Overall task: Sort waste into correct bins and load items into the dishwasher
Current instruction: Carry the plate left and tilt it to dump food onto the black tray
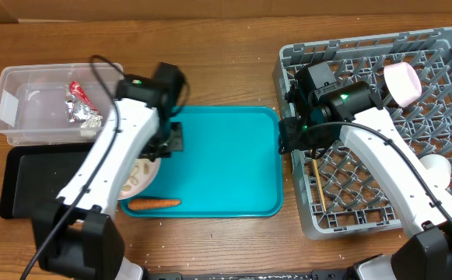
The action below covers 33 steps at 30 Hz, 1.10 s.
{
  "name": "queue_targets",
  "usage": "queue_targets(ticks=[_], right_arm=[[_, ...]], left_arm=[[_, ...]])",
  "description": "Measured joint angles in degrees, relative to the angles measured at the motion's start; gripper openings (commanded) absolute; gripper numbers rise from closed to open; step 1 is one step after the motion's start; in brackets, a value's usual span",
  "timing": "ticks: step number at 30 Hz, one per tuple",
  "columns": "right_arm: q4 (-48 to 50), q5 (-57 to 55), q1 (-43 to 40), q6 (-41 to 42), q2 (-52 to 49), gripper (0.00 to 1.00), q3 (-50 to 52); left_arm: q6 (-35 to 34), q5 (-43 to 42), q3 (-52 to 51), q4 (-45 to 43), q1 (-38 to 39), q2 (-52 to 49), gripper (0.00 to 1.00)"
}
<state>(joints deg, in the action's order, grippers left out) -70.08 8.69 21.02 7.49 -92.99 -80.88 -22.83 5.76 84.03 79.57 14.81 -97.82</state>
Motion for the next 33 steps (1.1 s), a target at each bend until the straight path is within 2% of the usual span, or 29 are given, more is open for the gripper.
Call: queue_targets(ticks=[16,25,33], right_arm=[[-0.44,0.02,0.02,0.00,0.00,0.57,0.00],[-0.44,0.00,0.00,0.00,0.00,0.57,0.00],[-0.48,0.00,0.02,0.00,0.00,0.57,0.00]], left_arm=[[16.17,-14.27,0.02,-0.76,-22.10,0.22,0.04],[24.96,-28.52,0.02,-1.22,-35.28,0.22,0.04],[29.75,-40.79,0.02,-0.98,-45.03,0.22,0.04]])
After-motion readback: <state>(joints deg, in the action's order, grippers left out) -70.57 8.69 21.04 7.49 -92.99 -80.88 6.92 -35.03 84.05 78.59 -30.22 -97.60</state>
